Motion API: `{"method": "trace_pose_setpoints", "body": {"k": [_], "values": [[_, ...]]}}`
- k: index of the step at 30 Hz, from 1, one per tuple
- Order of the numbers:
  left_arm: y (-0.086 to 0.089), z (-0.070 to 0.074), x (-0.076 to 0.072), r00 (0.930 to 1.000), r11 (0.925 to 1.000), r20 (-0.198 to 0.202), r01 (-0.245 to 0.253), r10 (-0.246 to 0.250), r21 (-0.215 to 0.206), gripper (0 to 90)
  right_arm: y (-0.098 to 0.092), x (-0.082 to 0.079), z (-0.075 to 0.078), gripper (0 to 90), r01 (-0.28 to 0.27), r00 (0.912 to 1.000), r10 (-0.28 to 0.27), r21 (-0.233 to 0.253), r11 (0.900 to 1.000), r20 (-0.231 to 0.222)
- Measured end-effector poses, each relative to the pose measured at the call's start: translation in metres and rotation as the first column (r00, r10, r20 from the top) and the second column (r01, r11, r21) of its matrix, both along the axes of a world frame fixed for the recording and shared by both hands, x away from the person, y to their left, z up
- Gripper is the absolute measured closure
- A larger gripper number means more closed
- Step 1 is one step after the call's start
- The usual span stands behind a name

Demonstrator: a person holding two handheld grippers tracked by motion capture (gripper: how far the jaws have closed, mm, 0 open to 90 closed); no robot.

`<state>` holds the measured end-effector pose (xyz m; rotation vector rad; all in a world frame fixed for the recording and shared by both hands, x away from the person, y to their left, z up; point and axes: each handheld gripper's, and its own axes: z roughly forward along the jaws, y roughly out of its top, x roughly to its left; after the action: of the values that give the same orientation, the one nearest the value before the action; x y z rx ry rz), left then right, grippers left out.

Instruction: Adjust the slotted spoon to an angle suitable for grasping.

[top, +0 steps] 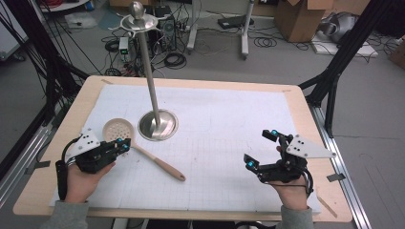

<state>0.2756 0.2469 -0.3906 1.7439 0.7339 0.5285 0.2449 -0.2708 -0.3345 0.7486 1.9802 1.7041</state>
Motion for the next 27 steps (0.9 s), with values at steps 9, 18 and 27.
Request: {"method": "trace_pose_setpoints", "body": {"k": [9,18,27], "values": [[-0.012,-0.011,0.008,0.9994,0.9996,-0.03,0.018,-0.017,0.02,89.5,-0.002,-0.001,-0.002,0.6,0.007,0.9999,-0.007,-0.002,1.0,-0.009],[-0.027,-0.021,0.018,0.9974,0.9988,-0.063,0.036,-0.034,0.033,89.5,-0.006,-0.005,-0.002,0.6,0.011,0.9999,-0.011,-0.003,1.0,-0.006],[-0.04,-0.029,0.024,0.9951,0.9964,-0.09,0.048,-0.042,0.07,89.5,-0.007,-0.007,-0.002,0.5,0.012,0.9999,-0.012,-0.008,1.0,-0.005]]}}
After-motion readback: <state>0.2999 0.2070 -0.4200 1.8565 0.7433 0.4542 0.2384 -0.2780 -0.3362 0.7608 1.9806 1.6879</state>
